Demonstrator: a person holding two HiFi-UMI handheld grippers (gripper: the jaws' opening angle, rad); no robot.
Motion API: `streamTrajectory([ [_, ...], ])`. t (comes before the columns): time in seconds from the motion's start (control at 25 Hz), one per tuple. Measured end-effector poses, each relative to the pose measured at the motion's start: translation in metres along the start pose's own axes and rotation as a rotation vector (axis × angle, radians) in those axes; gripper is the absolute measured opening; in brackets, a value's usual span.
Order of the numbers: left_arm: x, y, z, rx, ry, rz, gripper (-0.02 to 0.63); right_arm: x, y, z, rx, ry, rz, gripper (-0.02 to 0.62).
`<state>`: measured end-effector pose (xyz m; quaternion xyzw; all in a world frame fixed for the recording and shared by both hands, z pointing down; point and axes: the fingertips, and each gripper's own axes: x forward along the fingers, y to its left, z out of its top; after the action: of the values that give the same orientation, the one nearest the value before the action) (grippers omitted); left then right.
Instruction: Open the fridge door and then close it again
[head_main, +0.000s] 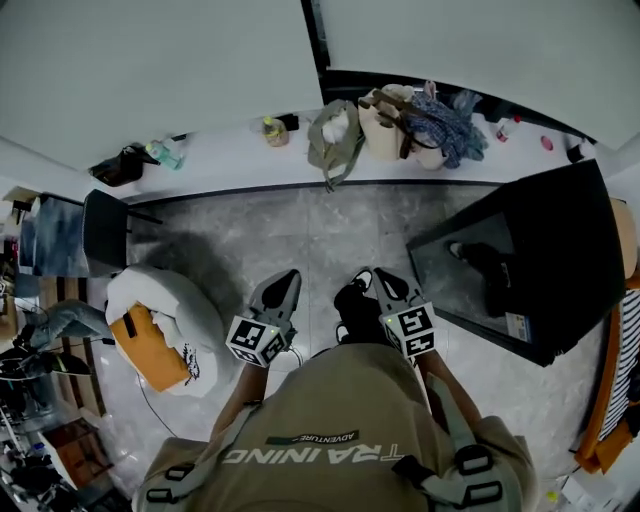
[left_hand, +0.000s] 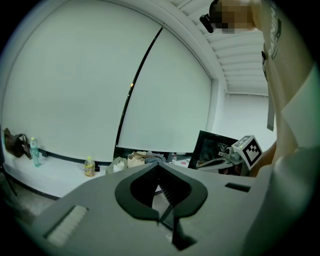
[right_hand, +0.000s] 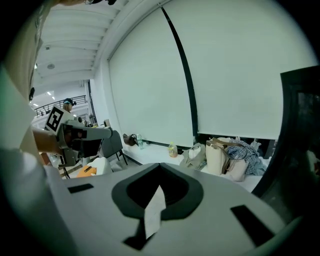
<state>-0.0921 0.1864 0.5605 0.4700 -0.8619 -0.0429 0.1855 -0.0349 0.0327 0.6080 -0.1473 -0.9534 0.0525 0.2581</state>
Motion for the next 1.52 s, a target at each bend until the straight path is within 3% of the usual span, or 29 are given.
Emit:
streamTrajectory([
  [0.16, 0.05, 0.019, 0.038, 0.093, 0.037, -0.055, -0.003, 0.05, -0.037, 0.02, 0.014, -0.017, 0.004, -0.005],
  [0.24, 0.074, 0.024, 0.052, 0.09, 0.036, -0.077, -0.003, 0.067, -0.061, 0.03, 0.018, -0.037, -0.005, -0.005],
  [0.4, 0.12, 0.038, 0.082, 0.123, 0.046, -0.107, -0.003, 0.089, -0.105, 0.044, 0.024, -0.057, -0.086, -0.005],
  [0.52, 0.16, 0.04, 0.104, 0.135, 0.048, -0.178, -0.003, 0.093, -0.134, 0.05, 0.054, -0.074, -0.141, -0.005],
  [0.8, 0.232, 0.001, 0.105, 0.216, 0.106, -0.35, -0.003, 0.071, -0.193, 0.039, 0.152, -0.07, -0.286, -0.005],
  [0.96, 0.258, -0.013, 0.1, 0.167, 0.142, -0.438, -0.003, 0.055, -0.21, 0.03, 0.206, -0.064, -0.362, -0.005],
  [1.08, 0.279, -0.019, 0.104, 0.176, 0.151, -0.488, -0.003, 0.047, -0.226, 0.03, 0.232, -0.07, -0.424, -0.005],
  [1.52, 0.343, -0.023, 0.123, 0.274, 0.214, -0.738, -0.003, 0.038, -0.24, 0.06, 0.319, -0.09, -0.644, -0.005],
])
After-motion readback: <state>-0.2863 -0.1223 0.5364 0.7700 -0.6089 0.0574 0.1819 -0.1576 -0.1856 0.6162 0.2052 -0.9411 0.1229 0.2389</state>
